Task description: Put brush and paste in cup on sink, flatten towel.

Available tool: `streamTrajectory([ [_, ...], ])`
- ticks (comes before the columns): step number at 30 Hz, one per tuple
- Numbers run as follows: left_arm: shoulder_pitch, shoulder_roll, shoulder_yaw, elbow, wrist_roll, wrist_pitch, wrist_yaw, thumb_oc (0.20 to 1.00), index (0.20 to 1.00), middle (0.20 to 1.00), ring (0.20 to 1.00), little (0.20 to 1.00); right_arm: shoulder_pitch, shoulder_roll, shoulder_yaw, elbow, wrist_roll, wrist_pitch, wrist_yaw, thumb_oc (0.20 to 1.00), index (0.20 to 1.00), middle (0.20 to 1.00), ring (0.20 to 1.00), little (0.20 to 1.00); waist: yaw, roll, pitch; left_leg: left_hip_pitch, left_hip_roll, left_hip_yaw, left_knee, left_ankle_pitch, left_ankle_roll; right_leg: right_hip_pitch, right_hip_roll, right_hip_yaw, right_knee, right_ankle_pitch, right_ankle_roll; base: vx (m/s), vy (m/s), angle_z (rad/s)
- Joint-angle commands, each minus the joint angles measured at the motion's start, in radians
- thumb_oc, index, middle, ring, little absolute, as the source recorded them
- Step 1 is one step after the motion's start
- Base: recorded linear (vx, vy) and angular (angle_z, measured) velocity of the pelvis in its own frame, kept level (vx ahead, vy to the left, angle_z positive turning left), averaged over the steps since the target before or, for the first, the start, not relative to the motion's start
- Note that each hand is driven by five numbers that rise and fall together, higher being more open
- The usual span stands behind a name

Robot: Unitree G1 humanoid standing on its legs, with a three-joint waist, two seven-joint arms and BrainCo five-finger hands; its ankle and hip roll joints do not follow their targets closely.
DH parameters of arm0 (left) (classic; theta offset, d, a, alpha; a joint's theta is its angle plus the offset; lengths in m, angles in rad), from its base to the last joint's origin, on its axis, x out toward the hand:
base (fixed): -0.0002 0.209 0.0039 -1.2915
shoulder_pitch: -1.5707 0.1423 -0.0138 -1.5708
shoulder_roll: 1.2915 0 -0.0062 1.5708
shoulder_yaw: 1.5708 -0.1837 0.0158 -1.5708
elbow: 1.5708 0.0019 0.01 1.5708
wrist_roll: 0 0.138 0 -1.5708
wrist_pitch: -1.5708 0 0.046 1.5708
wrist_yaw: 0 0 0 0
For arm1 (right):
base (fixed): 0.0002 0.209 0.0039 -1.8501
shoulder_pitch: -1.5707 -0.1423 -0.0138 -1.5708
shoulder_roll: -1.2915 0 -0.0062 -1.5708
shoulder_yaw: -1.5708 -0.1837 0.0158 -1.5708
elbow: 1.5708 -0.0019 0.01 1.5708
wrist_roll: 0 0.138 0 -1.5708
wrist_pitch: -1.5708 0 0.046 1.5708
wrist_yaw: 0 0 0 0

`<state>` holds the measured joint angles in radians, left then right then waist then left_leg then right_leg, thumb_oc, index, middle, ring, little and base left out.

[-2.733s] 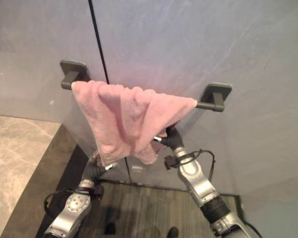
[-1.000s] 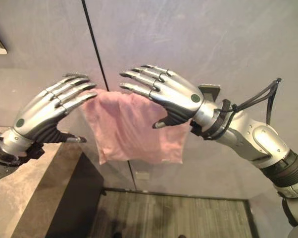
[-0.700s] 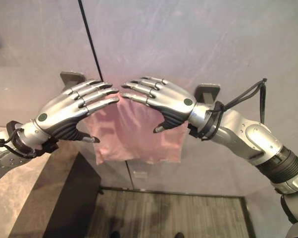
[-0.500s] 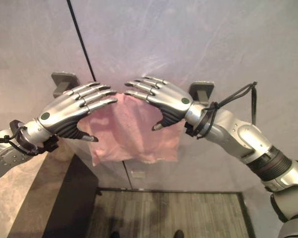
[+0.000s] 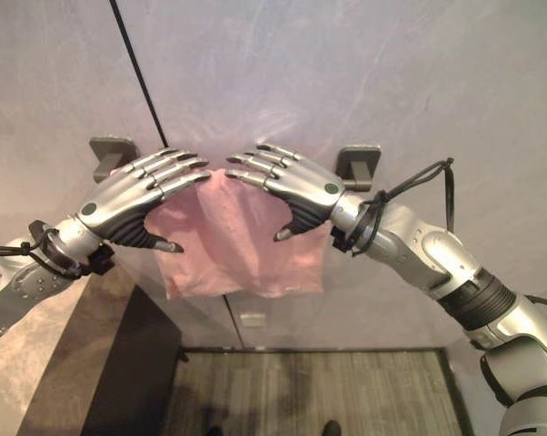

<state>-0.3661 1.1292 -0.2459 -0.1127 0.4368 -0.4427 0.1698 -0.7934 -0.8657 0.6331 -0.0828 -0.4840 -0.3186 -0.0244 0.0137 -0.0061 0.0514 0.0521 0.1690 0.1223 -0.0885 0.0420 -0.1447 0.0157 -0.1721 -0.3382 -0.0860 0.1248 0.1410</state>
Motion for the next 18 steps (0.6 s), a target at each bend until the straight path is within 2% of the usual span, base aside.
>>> streamTrajectory([
  [1,-0.099,0.054,-0.015,0.053,0.011,0.03,-0.015,1.0,1.0,1.0,1.0,1.0,-0.103,-0.011,0.053,0.082,-0.007,0.046,0.021,1.0,1.0,1.0,1.0,1.0,0.0,-0.025,0.013,0.03,-0.038,0.026,0.001,-0.028,0.04,0.064,-0.029,0.053,-0.001,-0.054,0.061,0.0,0.0,0.0],
  [6,-0.104,0.121,-0.034,0.053,0.034,0.035,-0.048,1.0,1.0,1.0,1.0,1.0,-0.112,-0.055,0.089,0.096,-0.019,0.039,0.05,1.0,1.0,1.0,1.0,1.0,0.004,-0.024,0.017,0.029,-0.039,0.024,0.001,-0.027,0.04,0.062,-0.026,0.053,-0.001,-0.055,0.061,0.0,0.0,0.0],
  [12,-0.097,0.242,-0.056,0.049,0.065,0.021,-0.081,1.0,1.0,1.0,1.0,1.0,-0.151,-0.166,0.161,0.094,-0.019,0.027,0.101,1.0,1.0,1.0,1.0,1.0,0.004,-0.022,0.017,0.03,-0.036,0.027,0.001,-0.023,0.034,0.058,-0.023,0.056,-0.001,-0.054,0.063,0.0,-0.003,-0.01],
  [18,-0.024,0.303,-0.014,0.037,0.079,0.011,-0.102,1.0,1.0,1.0,1.0,1.0,-0.119,-0.237,0.126,0.066,0.007,0.025,0.111,1.0,1.0,1.0,1.0,1.0,0.006,-0.02,0.011,0.034,-0.035,0.027,0.001,-0.022,0.032,0.066,-0.02,0.053,-0.001,-0.057,0.063,0.0,0.0,0.0],
])
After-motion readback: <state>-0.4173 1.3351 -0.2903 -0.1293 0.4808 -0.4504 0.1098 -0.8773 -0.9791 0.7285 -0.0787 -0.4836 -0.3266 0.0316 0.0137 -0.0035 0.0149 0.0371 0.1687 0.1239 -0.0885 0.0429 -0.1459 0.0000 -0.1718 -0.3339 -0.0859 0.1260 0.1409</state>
